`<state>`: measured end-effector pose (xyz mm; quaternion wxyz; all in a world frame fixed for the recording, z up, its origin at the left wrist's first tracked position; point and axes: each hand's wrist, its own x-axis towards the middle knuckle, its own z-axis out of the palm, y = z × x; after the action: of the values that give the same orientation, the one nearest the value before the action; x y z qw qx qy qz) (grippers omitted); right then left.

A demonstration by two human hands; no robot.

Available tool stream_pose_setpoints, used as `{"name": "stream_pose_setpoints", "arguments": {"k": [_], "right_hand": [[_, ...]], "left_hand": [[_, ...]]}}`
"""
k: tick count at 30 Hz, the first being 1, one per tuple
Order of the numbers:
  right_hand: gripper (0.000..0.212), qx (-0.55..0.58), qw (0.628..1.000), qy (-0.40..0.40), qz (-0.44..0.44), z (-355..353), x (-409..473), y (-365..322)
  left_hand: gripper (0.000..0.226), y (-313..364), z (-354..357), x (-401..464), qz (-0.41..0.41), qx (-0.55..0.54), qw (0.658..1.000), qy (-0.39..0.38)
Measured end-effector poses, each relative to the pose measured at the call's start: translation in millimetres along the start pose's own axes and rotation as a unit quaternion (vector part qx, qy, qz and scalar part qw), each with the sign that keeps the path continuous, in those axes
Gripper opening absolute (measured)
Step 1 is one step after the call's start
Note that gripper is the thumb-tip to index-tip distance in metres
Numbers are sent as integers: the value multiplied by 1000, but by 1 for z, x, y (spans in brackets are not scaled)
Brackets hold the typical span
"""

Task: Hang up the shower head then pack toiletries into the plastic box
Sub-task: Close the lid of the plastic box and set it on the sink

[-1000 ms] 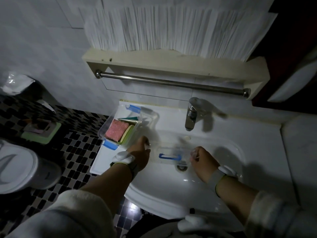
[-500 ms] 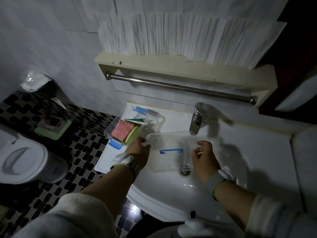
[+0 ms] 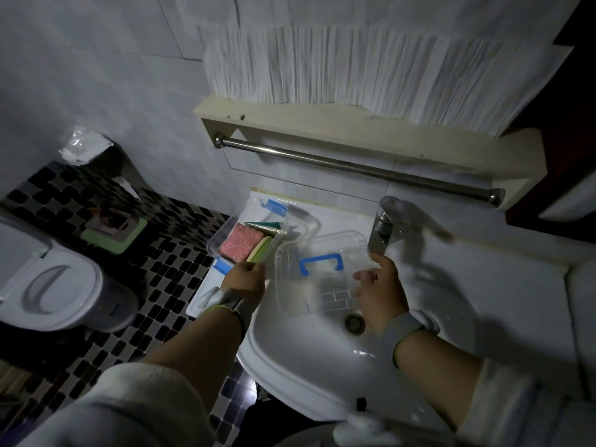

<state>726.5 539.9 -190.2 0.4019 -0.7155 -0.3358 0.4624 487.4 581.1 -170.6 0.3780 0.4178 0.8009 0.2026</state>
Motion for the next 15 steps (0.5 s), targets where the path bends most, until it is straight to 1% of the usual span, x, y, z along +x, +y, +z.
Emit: {"name": "stream_pose_setpoints", "arguments": {"k": [3, 5, 7, 11, 15], "right_hand": [[34, -12, 1000, -3, -7, 6, 3, -3], [32, -7, 1000, 2, -5, 11, 6, -5], [31, 2, 1000, 4, 3, 17, 9, -7], [36, 9, 1000, -5, 18, 29, 10, -13], [35, 11, 1000, -15, 24, 39, 12, -20]], "left_hand": [[32, -8, -2, 5, -15, 59, 997, 37], [40, -12, -4, 9, -23, 87, 995, 44], [45, -17, -4, 13, -18, 116, 993, 35], [49, -21, -5, 23, -8, 121, 992, 23], [48, -25, -9, 33, -5, 135, 990, 28]]}}
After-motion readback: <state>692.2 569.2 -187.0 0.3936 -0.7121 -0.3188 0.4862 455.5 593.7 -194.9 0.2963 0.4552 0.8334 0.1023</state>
